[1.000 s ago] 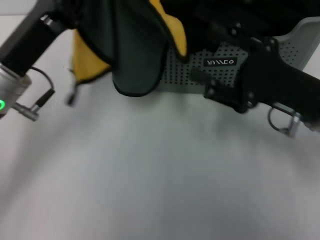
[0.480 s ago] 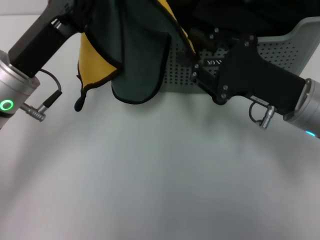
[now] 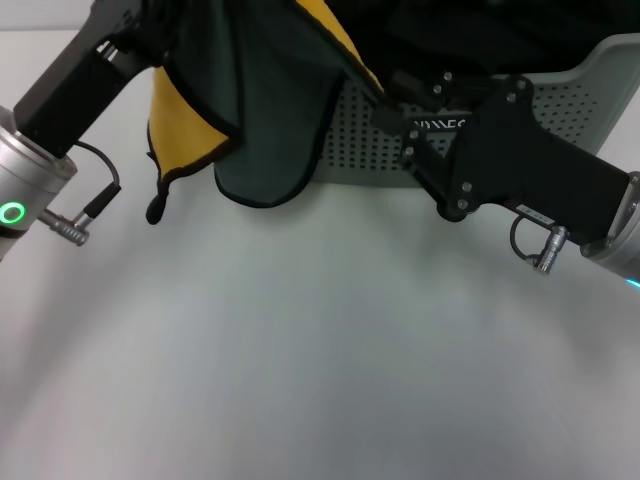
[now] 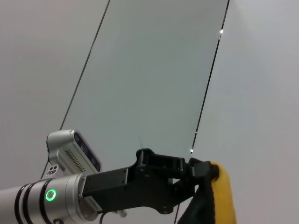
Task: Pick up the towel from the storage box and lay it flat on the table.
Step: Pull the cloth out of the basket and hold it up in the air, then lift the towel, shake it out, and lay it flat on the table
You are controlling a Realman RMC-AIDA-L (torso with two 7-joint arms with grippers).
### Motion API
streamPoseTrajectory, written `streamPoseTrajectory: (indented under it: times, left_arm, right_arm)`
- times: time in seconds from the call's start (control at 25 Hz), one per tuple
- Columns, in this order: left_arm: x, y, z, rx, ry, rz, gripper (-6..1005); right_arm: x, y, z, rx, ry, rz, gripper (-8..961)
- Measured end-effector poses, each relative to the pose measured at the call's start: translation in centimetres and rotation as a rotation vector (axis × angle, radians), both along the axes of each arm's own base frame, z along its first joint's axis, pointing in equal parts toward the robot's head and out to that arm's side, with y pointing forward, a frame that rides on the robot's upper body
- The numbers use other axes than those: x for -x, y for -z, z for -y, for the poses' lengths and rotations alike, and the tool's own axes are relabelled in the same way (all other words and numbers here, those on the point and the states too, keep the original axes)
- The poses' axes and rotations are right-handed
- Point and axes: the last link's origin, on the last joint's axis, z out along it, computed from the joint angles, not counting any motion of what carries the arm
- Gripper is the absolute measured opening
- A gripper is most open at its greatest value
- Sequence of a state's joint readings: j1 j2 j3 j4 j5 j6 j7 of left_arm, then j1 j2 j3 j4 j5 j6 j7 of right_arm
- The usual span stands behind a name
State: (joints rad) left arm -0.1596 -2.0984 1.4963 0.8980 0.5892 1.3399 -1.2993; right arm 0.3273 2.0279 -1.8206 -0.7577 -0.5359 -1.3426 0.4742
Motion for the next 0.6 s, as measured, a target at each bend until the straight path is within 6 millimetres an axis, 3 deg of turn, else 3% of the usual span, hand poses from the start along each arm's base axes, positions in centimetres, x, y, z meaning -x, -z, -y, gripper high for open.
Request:
streamPoseTrajectory:
  times: [0.16,0.4,0.6]
  left_arm:
    - [0.18,0.14,0.03,0.004,-0.006,-0.001,74]
    - [0.22,0.19,0.2,0.006,-0.002,0.001,78]
    - [0.36,0.38,0.63,0.019,0.022,0.013,81]
  right_arm:
    - [-0.06,-0.08,-0.05,-0.003,0.004,-0.002,239]
    - [-0.28,-0.1,-0.18,0.003,0.023,-0.005,45]
    - [-0.37,-0.22,-0.24,0.003,0.024,-0.001,7]
